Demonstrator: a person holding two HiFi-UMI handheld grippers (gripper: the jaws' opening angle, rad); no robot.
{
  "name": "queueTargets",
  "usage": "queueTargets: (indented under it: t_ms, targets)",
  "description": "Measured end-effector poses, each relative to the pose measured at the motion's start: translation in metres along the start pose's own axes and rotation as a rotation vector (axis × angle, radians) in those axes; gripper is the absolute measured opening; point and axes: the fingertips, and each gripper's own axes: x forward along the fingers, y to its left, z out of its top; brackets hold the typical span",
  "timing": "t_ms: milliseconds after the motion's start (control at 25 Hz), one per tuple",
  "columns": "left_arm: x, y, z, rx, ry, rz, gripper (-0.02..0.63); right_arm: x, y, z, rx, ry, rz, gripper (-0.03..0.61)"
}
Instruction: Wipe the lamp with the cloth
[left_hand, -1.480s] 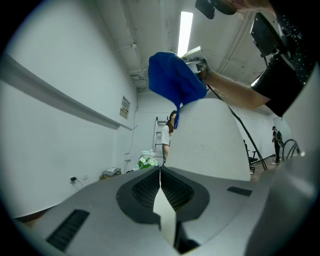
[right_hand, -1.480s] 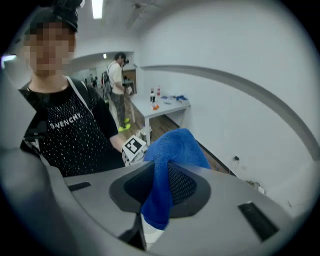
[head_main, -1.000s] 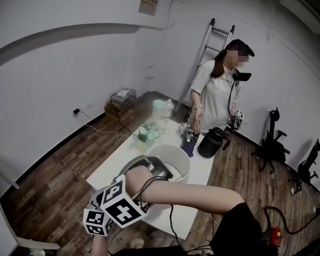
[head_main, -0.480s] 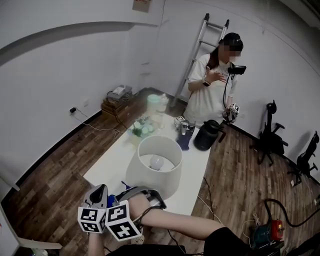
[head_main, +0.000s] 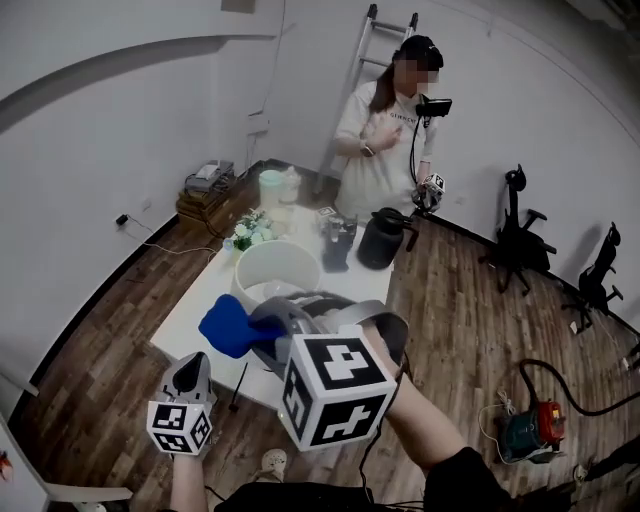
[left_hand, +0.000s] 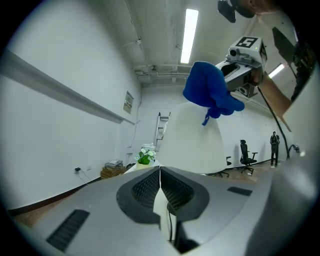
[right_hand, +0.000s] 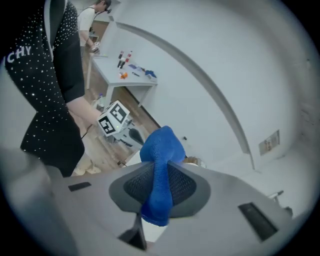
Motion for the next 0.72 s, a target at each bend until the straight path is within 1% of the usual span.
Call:
queueTargets:
  t_ms: [120, 240, 320, 360, 440, 600, 720]
  targets:
    - [0.000, -0.018, 0.001, 0.003, -0.008, -0.026, 0.012, -0.005, -0.007, -0.019, 0.115, -0.055, -0.139, 0.075]
    - [-0.001, -0.028, 0.004, 0.010, -0.015, -0.041, 0.012, 0.003, -0.002, -0.037, 0.190, -0.086, -0.269, 0.075]
    - [-0.002, -0.034, 0.006, 0.017, -0.019, -0.051, 0.011, 0.009, 0.007, -0.045, 0.226, -0.105, -0.332, 0.075]
    - [-0.003, -0.037, 0.007, 0.024, -0.021, -0.058, 0.011, 0.012, 0.014, -0.048, 0.244, -0.115, -0.347, 0.075]
    - [-0.005, -0.044, 0.007, 0.038, -0.022, -0.069, 0.012, 0.023, 0.034, -0.055, 0.276, -0.116, -0.334, 0.075]
    - [-0.010, -0.050, 0.001, 0.042, -0.012, -0.083, 0.012, 0.064, 0.082, -0.079, 0.341, -0.078, -0.266, 0.075]
    - [-0.015, -0.053, -0.010, 0.038, 0.010, -0.086, 0.011, 0.091, 0.117, -0.094, 0.437, -0.114, -0.209, 0.075]
